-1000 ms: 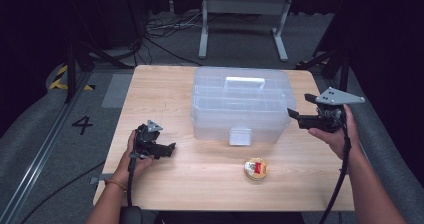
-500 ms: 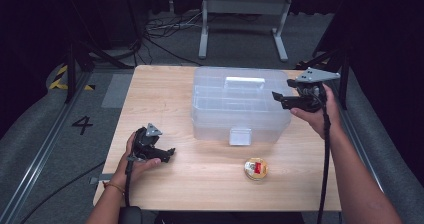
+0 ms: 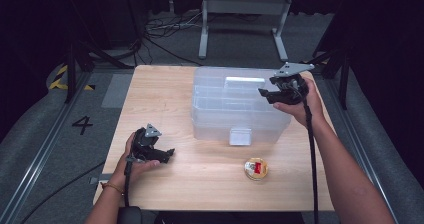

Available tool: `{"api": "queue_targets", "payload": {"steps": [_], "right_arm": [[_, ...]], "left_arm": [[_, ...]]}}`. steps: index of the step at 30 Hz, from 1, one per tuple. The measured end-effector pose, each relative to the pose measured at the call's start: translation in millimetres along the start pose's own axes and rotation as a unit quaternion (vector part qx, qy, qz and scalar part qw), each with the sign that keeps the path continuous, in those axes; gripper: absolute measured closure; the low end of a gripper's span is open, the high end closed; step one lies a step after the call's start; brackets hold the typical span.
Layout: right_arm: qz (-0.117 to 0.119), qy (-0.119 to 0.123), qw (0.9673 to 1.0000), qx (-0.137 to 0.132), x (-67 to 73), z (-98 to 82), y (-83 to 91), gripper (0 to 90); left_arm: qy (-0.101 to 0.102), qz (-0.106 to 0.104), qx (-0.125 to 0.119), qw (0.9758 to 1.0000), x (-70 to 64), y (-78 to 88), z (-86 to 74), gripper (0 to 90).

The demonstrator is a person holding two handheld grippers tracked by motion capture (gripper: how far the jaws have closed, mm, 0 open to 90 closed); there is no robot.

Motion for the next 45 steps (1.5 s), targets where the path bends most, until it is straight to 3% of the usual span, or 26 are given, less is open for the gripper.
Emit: {"api": "queue_targets", "payload": {"steps": [4,7,9,10,11,13,17,20,21,26,27,31,35,41,45], "right_arm": [[-0.002,0.014,0.9998,0.011,0.9,4.3,-6.1,58.0],[-0.001,0.013,0.9999,0.009,0.7,6.5,-7.8,62.5],[-0.001,0.014,0.9998,0.014,0.6,7.9,-10.8,68.0],[-0.007,0.013,0.9998,0.015,-0.2,8.9,-11.7,70.9],[-0.009,0.009,0.9998,0.018,-1.3,9.7,-13.1,70.8],[-0.01,0.009,0.9997,0.021,-2.5,10.5,-14.8,70.9],[-0.009,0.003,0.9997,0.021,-3.3,10.7,-16.3,71.0],[-0.009,-0.007,0.9998,0.018,-2.6,9.7,-15.9,71.6],[-0.011,-0.007,0.9998,0.017,-2.2,9.5,-15.6,71.6],[-0.01,-0.002,0.9998,0.019,-0.5,8.8,-14.4,72.2],[-0.009,-0.003,0.9998,0.018,-0.6,8.8,-14.4,72.2],[-0.01,-0.005,0.9998,0.018,0.8,9.6,-15.1,72.4],[-0.009,-0.004,0.9998,0.015,3.8,11.3,-15.6,72.7],[0.012,0.002,0.9999,0.01,15.9,16.3,-11.4,73.4],[0.014,0.008,0.9998,0.011,22.2,18.3,-8.9,73.8]], "left_arm": [[-0.005,-0.011,0.004,0.9999,-3.7,-0.2,1.8,3.7],[-0.016,-0.019,-0.001,0.9997,-8.3,-1.6,7.9,19.3],[-0.03,-0.039,0.009,0.9988,-17.4,-5.3,13.9,18.3],[-0.044,-0.055,0.006,0.9975,-24.4,-5.7,20.4,14.7],[-0.056,-0.06,-0.002,0.9967,-28.7,-4.8,25.3,18.1],[-0.069,-0.085,-0.008,0.994,-39.1,-3.1,36.1,15.4],[-0.072,-0.097,-0.007,0.9927,-53.2,-7.4,58.5,15.9],[-0.089,-0.088,-0.015,0.992,-59.2,-10.5,68.6,16.0],[-0.103,-0.097,-0.025,0.9896,-67.7,-13.3,75.7,15.7],[-0.121,-0.101,-0.036,0.9868,-82.7,-22.0,84.9,16.8],[-0.126,-0.074,-0.052,0.9879,-84.4,-23.6,90.4,16.4],[-0.124,-0.08,-0.058,0.9874,-84.6,-20.0,91.7,17.6],[-0.12,-0.069,-0.063,0.9884,-83.2,-12.2,91.6,17.8],[-0.123,-0.06,-0.065,0.9885,-78.4,-2.4,82.4,18.7],[-0.115,-0.065,-0.067,0.989,-77.0,1.8,77.9,19.4]]}}
Point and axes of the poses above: each handheld gripper's, and its own axes: y roughly backward along the jaws, z roughly out of its top, x roughly to its left, the point moved 9 cm from there along -y, roughly forward along the jaws, and after that the axes turned 15 degrees about y, right-handed, at the moved point
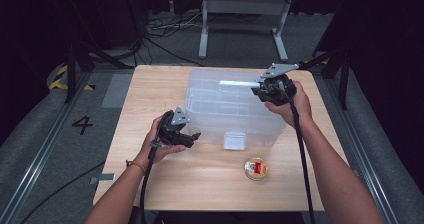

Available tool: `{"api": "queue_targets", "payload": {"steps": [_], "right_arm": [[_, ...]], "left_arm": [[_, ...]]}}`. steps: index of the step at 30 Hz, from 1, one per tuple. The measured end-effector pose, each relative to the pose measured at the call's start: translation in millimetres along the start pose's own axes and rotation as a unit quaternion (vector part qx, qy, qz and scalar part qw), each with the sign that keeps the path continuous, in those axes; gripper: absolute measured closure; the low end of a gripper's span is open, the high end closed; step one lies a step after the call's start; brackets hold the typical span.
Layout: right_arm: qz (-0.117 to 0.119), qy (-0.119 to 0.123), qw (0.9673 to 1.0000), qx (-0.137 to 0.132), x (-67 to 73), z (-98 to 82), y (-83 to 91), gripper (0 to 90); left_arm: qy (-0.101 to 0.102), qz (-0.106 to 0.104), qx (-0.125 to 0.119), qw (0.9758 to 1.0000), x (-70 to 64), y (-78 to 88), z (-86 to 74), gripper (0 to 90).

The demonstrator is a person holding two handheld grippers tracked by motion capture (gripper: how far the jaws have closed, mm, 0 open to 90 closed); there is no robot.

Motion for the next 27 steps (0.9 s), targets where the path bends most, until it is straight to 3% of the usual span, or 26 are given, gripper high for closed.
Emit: {"api": "queue_targets", "payload": {"steps": [15,21,27], "right_arm": [[0.021,0.009,0.9996,-0.017,25.4,6.6,9.6,74.5],[0.021,0.002,0.9996,-0.017,26.7,5.9,10.4,74.8],[0.029,0.012,0.9994,-0.01,26.4,5.6,10.5,74.8]], "left_arm": [[0.019,0.019,0.015,0.9995,-10.3,24.4,-19.8,21.7],[0.02,0.025,0.009,0.9995,-10.6,23.8,-20.1,21.0],[0.019,0.024,0.01,0.9995,-10.2,23.9,-19.8,21.4]]}}
Point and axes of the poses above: each handheld gripper's, and its own axes: y roughly backward along the jaws, z roughly out of its top, x roughly to its left, the point moved 9 cm from there along -y, roughly forward along the jaws, and after that the axes turned 15 degrees about y, right-handed, at the moved point
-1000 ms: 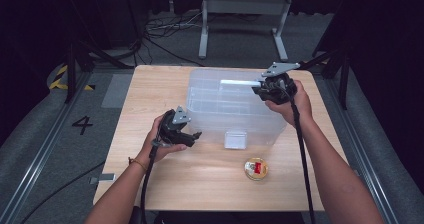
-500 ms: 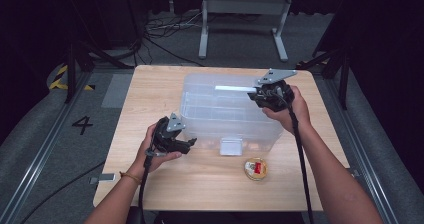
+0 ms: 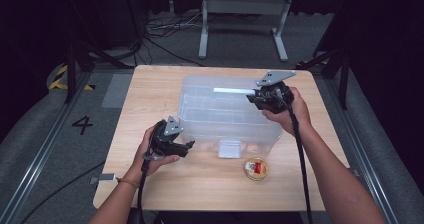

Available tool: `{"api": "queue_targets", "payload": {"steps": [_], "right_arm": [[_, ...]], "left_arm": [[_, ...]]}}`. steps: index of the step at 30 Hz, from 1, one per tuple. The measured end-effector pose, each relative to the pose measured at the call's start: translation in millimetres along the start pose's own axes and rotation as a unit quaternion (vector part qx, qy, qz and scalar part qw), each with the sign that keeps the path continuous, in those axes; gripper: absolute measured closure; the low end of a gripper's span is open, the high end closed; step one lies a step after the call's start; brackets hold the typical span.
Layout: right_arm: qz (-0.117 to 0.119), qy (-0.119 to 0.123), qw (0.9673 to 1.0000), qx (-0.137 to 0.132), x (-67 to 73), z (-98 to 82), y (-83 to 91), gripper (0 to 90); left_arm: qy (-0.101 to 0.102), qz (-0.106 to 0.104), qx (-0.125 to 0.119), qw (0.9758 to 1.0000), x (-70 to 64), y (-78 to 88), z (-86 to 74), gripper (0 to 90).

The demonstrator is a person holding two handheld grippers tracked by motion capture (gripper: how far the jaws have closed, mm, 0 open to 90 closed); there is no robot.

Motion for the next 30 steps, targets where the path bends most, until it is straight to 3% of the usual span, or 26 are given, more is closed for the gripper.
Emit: {"api": "queue_targets", "payload": {"steps": [4,9,16,21,30], "right_arm": [[0.001,0.004,0.9999,-0.014,0.8,-1.5,0.8,75.1],[0.009,0.002,0.9996,-0.027,1.0,-3.7,2.4,75.4],[0.004,0.002,0.9995,-0.032,3.1,-5.3,4.7,75.3],[0.001,-0.007,0.9995,-0.031,4.4,-4.4,6.5,75.6],[0.016,-0.012,0.9993,-0.033,3.0,-4.2,8.5,75.8]], "left_arm": [[0.003,0.007,-0.005,1.0,-1.3,-1.4,-0.4,19.1],[0.013,-0.009,-0.022,0.9996,-0.6,0.7,-1.6,21.3],[0.009,-0.012,-0.029,0.9995,-0.1,1.4,-2.6,23.1],[0.017,-0.019,-0.033,0.9991,-0.2,3.2,-3.8,24.9],[-0.006,-0.016,-0.022,0.9996,5.8,7.9,-10.8,29.2]]}}
Point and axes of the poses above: each handheld gripper's, and its own axes: y roughly backward along the jaws, z roughly out of its top, x roughly to its left, the point moved 9 cm from there along -y, roughly forward along the jaws, and after that the axes turned 15 degrees about y, right-handed, at the moved point
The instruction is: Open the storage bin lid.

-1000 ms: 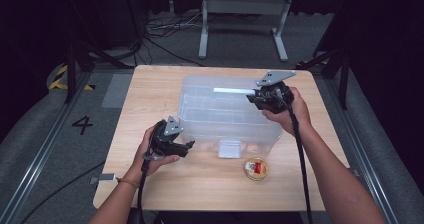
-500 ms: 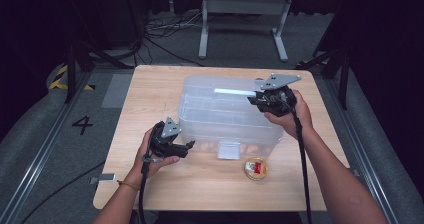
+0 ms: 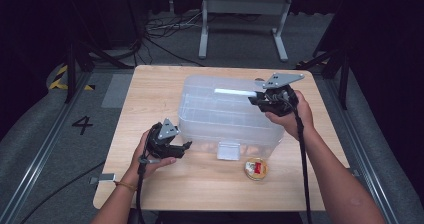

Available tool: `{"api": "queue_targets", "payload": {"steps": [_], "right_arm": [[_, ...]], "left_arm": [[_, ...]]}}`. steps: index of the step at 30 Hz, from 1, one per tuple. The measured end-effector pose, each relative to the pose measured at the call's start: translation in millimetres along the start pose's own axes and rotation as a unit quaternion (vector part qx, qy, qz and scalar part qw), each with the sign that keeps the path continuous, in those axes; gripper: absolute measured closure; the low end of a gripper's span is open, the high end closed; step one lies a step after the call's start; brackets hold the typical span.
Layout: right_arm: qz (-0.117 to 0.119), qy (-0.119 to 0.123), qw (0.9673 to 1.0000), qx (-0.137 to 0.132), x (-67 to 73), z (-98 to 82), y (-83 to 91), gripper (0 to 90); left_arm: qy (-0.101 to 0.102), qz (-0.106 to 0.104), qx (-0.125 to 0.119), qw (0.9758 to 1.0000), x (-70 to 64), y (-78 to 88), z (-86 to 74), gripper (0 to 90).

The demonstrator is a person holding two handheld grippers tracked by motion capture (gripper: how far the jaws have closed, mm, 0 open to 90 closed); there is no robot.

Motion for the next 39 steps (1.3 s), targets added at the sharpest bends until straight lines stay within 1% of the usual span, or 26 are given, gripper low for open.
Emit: {"api": "queue_targets", "payload": {"steps": [1,4,5,7,9,10,11,12,13,14,15,16,18,22,23,24,25,26,27,29,31,35,36,37,38,39], "right_arm": [[0.002,0.001,1.0,0.002,-0.1,0.2,0.3,75.8],[0.003,0.0,1.0,0.008,-0.2,0.8,1.3,75.8],[0.003,-0.003,1.0,0.007,-0.7,0.8,1.4,75.8],[0.007,-0.009,0.9999,0.008,-1.6,0.9,1.4,75.8],[0.009,-0.009,0.9999,0.011,-2.6,1.8,1.3,75.8],[0.01,-0.012,0.9998,0.012,-3.1,2.3,1.4,75.8],[0.009,-0.013,0.9998,0.012,-4.1,2.9,1.5,75.7],[0.009,-0.014,0.9998,0.013,-4.8,3.4,1.9,75.7],[0.009,-0.014,0.9998,0.013,-4.8,3.4,1.9,75.7],[0.01,-0.018,0.9997,0.013,-6.7,4.8,2.4,75.6],[0.01,-0.018,0.9997,0.013,-6.7,4.8,2.4,75.6],[0.011,-0.019,0.9996,0.015,-7.5,5.1,2.5,75.5],[0.007,-0.027,0.9995,0.015,-12.2,8.2,2.6,75.0],[0.007,-0.031,0.9993,0.02,-16.1,10.8,2.5,74.6],[0.008,-0.031,0.9993,0.021,-17.5,11.8,2.5,74.5],[0.009,-0.031,0.9992,0.023,-18.4,12.2,2.6,74.4],[0.009,-0.034,0.9991,0.024,-19.8,13.0,2.7,74.3],[0.008,-0.033,0.9991,0.026,-20.7,13.6,3.0,74.2],[0.008,-0.032,0.999,0.029,-21.0,14.3,3.1,74.1],[0.005,-0.029,0.999,0.034,-21.7,15.3,3.5,73.8],[0.006,-0.03,0.9988,0.038,-23.0,16.2,3.7,73.8],[0.009,-0.034,0.9986,0.04,-25.9,18.0,4.0,73.7],[0.009,-0.035,0.9985,0.04,-26.7,18.5,3.9,73.7],[0.009,-0.034,0.9985,0.041,-27.2,18.7,4.1,73.7],[0.009,-0.034,0.9985,0.041,-27.3,18.8,4.2,73.7],[0.009,-0.034,0.9985,0.041,-27.5,19.0,4.3,73.6]], "left_arm": [[-0.002,0.003,-0.001,1.0,1.6,2.1,-0.3,29.2],[0.017,0.013,-0.01,0.9997,8.4,8.6,-0.7,29.2],[0.017,0.013,-0.01,0.9997,8.4,8.6,-0.7,29.2],[0.027,0.015,-0.025,0.9992,13.3,16.8,0.7,29.9],[0.028,0.016,-0.029,0.999,15.2,21.0,0.4,31.0],[0.03,0.013,-0.031,0.999,15.1,22.6,0.2,31.8],[0.029,0.015,-0.033,0.9989,15.7,23.8,0.2,33.0],[0.029,0.015,-0.033,0.9989,15.7,23.8,0.2,36.2],[0.028,0.014,-0.033,0.999,15.5,24.3,-0.1,36.2],[0.027,0.007,-0.03,0.9992,14.8,24.7,-0.6,40.7],[0.026,0.003,-0.028,0.9993,14.0,24.9,-0.9,40.7],[0.024,-0.006,-0.029,0.9993,13.0,25.6,-0.7,44.2],[0.031,-0.024,-0.034,0.9987,11.1,28.1,0.1,50.5],[0.033,-0.033,-0.041,0.9981,9.0,32.3,0.8,55.4],[0.028,-0.033,-0.043,0.9981,8.6,33.4,1.6,57.5],[0.024,-0.037,-0.051,0.9977,7.4,35.9,3.5,58.5],[0.024,-0.045,-0.056,0.9971,5.4,38.3,5.0,61.8],[0.019,-0.056,-0.064,0.9962,3.2,40.7,7.0,63.8],[0.018,-0.059,-0.07,0.9956,2.1,42.7,8.9,65.7],[0.027,-0.053,-0.078,0.9952,2.9,43.5,12.2,68.8],[0.03,-0.049,-0.082,0.995,3.7,42.6,14.7,72.7],[0.03,-0.033,-0.088,0.9951,5.3,37.3,20.0,81.8],[0.032,-0.034,-0.094,0.9944,4.9,36.2,21.9,83.8],[0.032,-0.031,-0.096,0.9944,5.3,35.0,23.1,86.2],[0.031,-0.022,-0.097,0.9946,6.3,33.5,24.5,88.4],[0.031,-0.022,-0.099,0.9944,6.0,32.3,26.1,89.4]]}}
Point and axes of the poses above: each handheld gripper's, and its own axes: y roughly backward along the jaws, z roughly out of its top, x roughly to its left, the point moved 9 cm from there along -y, roughly forward along the jaws, and after that the axes turned 15 degrees about y, right-handed, at the moved point
